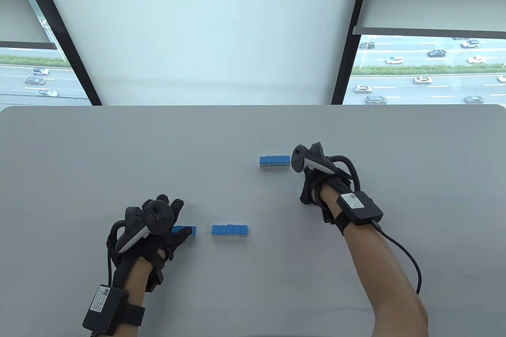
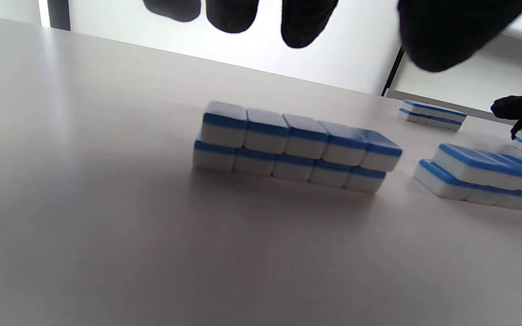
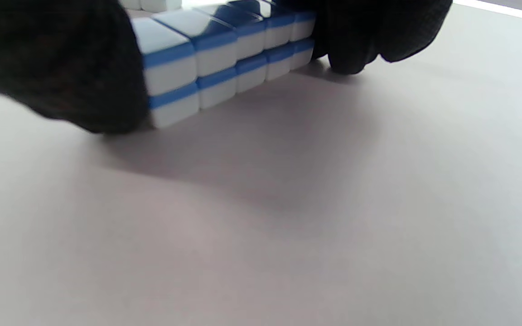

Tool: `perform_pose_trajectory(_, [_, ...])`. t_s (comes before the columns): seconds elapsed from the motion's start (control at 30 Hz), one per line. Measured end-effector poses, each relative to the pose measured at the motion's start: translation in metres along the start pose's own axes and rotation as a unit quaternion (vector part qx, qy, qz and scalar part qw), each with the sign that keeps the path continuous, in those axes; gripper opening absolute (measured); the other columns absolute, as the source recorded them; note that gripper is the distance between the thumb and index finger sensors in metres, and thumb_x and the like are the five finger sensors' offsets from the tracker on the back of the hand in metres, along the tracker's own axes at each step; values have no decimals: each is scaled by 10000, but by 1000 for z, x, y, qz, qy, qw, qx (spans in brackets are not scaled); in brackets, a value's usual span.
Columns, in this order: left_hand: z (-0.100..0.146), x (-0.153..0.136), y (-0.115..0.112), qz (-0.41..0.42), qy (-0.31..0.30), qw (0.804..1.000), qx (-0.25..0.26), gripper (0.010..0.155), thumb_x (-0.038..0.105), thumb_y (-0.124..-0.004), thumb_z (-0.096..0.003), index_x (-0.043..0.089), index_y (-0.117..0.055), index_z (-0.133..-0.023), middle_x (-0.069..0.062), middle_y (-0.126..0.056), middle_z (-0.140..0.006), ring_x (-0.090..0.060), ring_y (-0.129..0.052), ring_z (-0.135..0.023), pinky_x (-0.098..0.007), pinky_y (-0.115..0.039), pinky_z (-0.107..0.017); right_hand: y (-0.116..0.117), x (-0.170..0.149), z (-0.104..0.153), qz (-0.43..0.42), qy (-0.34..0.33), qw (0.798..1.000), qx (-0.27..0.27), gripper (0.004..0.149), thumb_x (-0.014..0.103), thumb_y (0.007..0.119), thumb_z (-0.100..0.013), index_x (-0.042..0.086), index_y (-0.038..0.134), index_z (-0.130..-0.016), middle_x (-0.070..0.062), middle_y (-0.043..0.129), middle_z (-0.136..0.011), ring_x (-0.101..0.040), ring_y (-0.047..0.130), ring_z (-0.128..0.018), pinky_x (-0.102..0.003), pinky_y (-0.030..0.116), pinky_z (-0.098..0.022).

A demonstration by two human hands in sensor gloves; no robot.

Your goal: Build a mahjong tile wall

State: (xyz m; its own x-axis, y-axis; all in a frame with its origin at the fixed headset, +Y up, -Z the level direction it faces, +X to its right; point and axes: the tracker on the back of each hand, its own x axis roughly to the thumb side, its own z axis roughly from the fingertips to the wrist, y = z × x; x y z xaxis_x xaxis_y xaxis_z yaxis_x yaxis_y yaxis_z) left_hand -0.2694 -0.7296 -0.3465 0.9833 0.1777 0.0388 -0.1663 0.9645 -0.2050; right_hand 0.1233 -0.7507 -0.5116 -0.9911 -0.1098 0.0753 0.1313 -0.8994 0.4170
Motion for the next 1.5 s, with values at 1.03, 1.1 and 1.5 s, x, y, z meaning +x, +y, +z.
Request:
perform_pose_trajectory(1.03, [-2,-10,-2,-1,21,1000,-3,821,673,-695,-404,331,-467,-1114,-75,-380,-1200,-451,-371,-1083,-749,-322,-694,-15,35,-11,10,-61,997,39,1169,402,998,-322,197,54,-980,-42,262,-1113,-399,454,-1057,-584,464,-790])
perform_pose_trajectory(1.1, [-2,-10,-2,0,22,1000,-2,821,673,-695,-404,330,-467,-1114,-74,-380,-1200,-451,-371,-1083,-749,-322,-694,-14,35,-10,10,-58,997,41,1162,405,988,-328,202,47,-977,-47,228,-1115,-397,437,-1062,-588,455,-789])
perform_pose_trajectory(1.5, [-2,-9,-3,3,15,1000,-3,820,673,-695,-403,331,-470,-1113,-79,-387,-1199,-449,-375,-1083,-749,-323,-695,-22,23,21,51,-39,998,-18,1157,565,900,-309,272,-15,-954,-99,17,-1075,-491,294,-1036,-628,356,-773])
